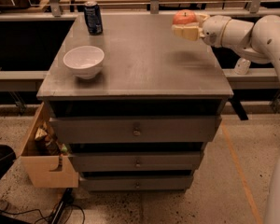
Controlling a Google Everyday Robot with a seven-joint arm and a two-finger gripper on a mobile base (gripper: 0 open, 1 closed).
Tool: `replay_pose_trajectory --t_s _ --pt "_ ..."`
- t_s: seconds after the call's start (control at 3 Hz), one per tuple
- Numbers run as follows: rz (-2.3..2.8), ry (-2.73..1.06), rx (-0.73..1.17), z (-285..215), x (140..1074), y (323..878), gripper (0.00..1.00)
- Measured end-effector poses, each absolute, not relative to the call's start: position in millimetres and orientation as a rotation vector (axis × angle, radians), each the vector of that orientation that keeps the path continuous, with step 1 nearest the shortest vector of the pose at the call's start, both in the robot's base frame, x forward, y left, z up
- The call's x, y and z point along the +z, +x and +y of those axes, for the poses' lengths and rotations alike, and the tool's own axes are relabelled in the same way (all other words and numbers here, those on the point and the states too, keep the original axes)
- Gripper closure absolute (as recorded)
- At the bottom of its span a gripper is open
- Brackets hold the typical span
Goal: Move apple near white bowl
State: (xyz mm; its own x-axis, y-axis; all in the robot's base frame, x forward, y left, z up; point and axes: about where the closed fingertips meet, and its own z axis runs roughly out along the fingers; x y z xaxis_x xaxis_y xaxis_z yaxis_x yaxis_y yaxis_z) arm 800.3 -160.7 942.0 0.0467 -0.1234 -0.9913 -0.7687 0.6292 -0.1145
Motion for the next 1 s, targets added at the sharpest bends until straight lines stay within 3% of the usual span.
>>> replay_pose_trajectory --t_s 1.0 --pt "1.343 -1.05 0.794 -45 983 700 1.0"
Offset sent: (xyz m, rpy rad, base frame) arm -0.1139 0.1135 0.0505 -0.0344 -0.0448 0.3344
